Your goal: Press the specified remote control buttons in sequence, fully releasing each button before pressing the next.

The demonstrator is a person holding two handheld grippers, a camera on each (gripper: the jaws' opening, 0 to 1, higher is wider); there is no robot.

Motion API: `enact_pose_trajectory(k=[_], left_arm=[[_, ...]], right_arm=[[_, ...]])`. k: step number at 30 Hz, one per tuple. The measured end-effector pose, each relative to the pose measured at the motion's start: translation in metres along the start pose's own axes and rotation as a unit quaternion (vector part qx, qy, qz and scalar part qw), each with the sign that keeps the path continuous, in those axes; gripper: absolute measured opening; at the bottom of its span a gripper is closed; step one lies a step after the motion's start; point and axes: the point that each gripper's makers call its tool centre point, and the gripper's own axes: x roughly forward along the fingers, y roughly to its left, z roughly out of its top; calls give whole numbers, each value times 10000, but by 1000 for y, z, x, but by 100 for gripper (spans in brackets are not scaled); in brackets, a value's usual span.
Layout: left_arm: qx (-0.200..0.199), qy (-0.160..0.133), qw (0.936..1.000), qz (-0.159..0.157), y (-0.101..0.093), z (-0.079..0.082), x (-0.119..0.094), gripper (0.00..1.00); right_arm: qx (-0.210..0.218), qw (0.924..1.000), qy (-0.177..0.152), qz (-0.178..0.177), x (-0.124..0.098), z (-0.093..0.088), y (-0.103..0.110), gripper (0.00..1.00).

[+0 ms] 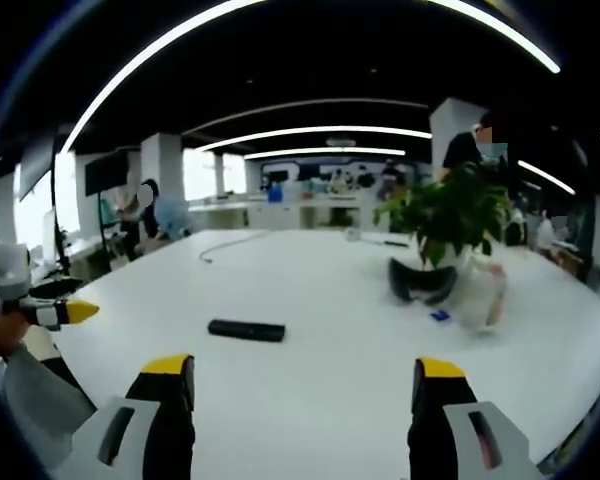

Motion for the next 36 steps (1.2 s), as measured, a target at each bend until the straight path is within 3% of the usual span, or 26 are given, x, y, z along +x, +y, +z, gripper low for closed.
enact_pose_trajectory(k=[4, 11, 15, 19, 24, 26, 36], left_arm=[[-84, -163, 9998, 2, 0, 7, -3, 100], [-241, -85, 9996, 105, 5, 5, -5, 100], [-224, -322, 9992, 118, 5, 13, -8, 100], [-217, -163, 9996, 120, 4, 8, -7, 100], [-169, -237, 9995, 110, 3, 11, -8, 100], [-208, -202, 9995, 113, 13, 4, -6, 100], [-190, -95, 9997, 122, 9, 3, -6, 98]], right_arm=[[14, 10000, 24, 28, 0, -1, 2, 89], [39, 10000, 38, 34, 0, -1, 2, 89], [47, 9999, 63, 63, 0, -2, 3, 89], [25, 9999, 90, 93, 0, -3, 4, 89], [10, 9999, 90, 110, 0, -3, 5, 88], [17, 9999, 98, 127, 1, -4, 6, 88], [-6, 9998, 139, 133, 1, -5, 6, 88]])
